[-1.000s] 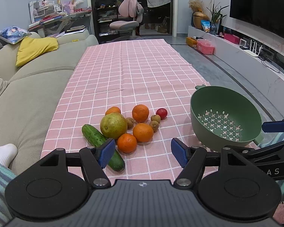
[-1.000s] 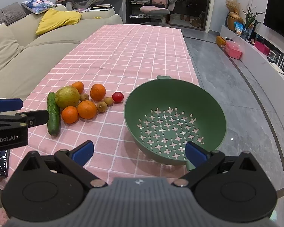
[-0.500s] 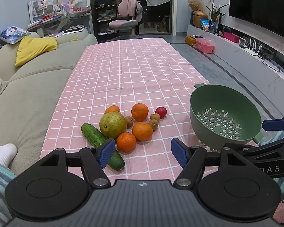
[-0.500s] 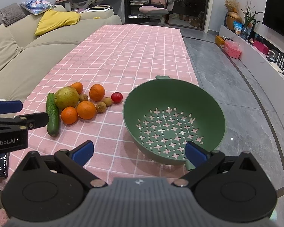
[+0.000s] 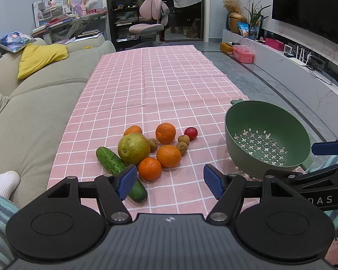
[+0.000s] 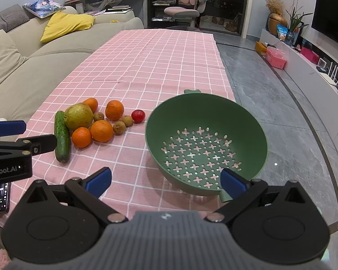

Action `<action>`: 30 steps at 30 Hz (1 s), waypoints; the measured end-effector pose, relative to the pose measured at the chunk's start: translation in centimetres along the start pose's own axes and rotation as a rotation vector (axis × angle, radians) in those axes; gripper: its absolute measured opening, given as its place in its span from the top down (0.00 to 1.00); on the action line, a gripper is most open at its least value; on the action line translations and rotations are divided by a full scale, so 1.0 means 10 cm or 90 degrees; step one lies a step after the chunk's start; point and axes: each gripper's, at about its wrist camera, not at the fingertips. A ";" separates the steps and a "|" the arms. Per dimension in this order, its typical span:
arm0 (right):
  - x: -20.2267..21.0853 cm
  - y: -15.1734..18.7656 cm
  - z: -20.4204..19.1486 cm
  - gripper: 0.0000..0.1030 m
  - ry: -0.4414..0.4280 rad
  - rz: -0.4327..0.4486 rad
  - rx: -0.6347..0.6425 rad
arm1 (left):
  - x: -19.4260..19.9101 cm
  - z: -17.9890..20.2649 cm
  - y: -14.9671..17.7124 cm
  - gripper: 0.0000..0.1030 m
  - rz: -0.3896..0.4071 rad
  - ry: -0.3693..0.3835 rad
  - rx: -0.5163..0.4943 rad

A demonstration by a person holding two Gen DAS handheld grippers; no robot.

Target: Organize fruits

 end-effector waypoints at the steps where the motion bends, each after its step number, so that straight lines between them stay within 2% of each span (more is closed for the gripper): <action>1: 0.00 0.00 0.00 0.04 0.000 0.000 0.000 | 0.00 0.00 0.01 0.22 0.000 0.000 0.000; 30: 0.00 -0.01 0.04 0.04 0.000 -0.004 -0.012 | 0.01 0.01 -0.01 0.22 -0.006 0.000 -0.003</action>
Point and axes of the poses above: each gripper's, at about its wrist camera, not at the fingertips, and x roughly against the way its jaws point, z to its right, y to its underside
